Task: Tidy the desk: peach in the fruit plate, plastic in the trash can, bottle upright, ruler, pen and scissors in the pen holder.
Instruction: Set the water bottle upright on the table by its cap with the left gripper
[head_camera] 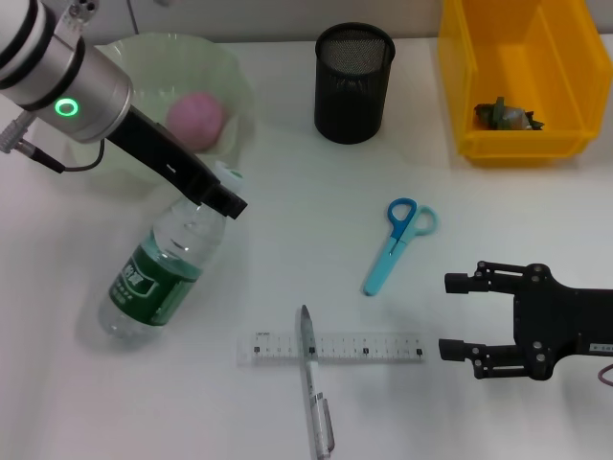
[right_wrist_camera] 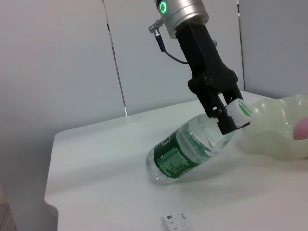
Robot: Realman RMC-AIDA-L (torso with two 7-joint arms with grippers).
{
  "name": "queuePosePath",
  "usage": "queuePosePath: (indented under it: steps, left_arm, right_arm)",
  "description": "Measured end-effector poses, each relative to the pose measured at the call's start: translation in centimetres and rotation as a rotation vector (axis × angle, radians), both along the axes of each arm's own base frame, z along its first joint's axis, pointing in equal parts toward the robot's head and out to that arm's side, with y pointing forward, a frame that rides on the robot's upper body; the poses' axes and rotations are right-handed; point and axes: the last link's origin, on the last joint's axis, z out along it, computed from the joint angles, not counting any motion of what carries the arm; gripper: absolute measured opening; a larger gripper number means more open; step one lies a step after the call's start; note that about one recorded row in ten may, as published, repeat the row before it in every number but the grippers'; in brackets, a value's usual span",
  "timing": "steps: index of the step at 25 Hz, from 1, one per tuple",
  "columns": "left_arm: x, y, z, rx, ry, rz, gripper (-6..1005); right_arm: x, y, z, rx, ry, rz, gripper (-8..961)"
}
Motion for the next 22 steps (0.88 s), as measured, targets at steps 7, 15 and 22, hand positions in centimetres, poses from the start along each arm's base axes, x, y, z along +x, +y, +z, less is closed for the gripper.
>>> queuePosePath:
  steps: [7, 15, 22]
  left_arm:
    - [0.1, 0.0, 1.3, 0.014, -0.084, -0.013, 450]
    - [0.2, -0.4, 1.9, 0.018, -0.134, -0.04, 452]
    - [0.2, -0.8, 2.5, 0.027, -0.166, -0.07, 453]
  right_arm:
    - [0.0, 0.0, 0.0, 0.001, -0.001, 0.001, 780]
    - [0.0, 0.1, 0.1, 0.003, -0.001, 0.002, 779]
    - [0.0, 0.1, 0.1, 0.005, -0.001, 0.003, 778]
